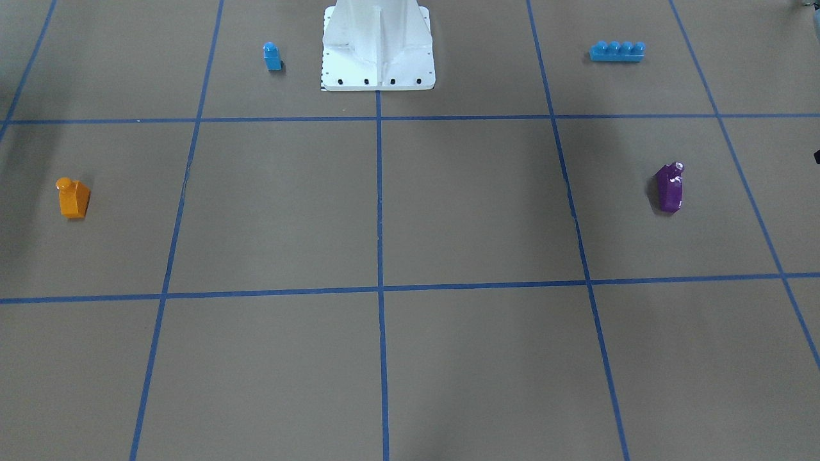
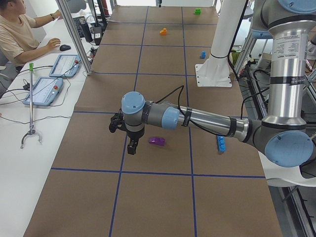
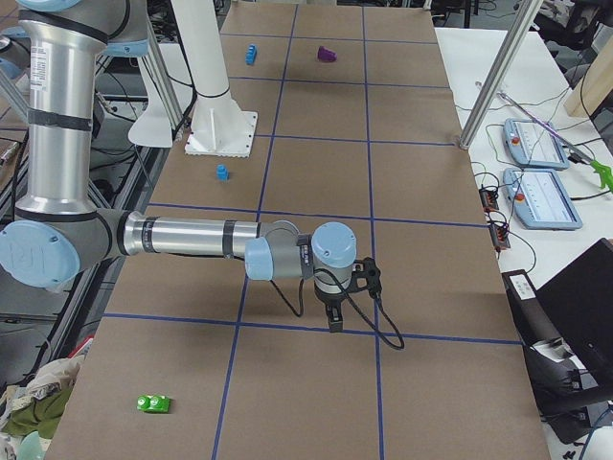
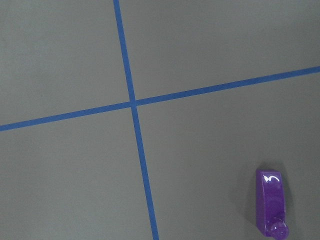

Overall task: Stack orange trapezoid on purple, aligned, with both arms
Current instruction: 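Reach the left gripper down and grasp the purple trapezoid block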

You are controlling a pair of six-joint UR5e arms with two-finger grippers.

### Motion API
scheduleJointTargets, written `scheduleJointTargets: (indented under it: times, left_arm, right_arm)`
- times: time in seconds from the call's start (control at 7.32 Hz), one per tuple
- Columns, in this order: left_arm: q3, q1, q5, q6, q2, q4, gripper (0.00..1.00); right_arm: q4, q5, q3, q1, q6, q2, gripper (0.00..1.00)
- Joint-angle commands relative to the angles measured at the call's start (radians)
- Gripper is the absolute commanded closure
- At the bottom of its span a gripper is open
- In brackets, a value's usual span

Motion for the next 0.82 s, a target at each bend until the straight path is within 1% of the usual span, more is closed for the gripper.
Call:
scheduleJointTargets:
  times: [0.0, 0.41, 0.55, 0.68]
  left_arm:
    - [0.018, 0.003, 0.010, -0.053, -0.035, 0.020, 0.00]
    - [0.052, 0.018, -0.001, -0.093, -0.023, 0.011, 0.00]
    - [0.049, 0.103, -0.001, -0.122, -0.031, 0.010, 0.00]
    - [0.062, 0.255, 0.008, -0.306, -0.066, -0.025, 0.00]
  right_arm:
    - [0.004, -0.002, -0.029, -0.030, 0.040, 0.016, 0.00]
    - [0.005, 0.000, -0.017, -0.059, 0.042, 0.039, 0.00]
    - [0.007, 0.000, -0.017, -0.083, 0.072, 0.046, 0.00]
    - [0.010, 0.000, -0.015, -0.121, 0.138, 0.054, 0.00]
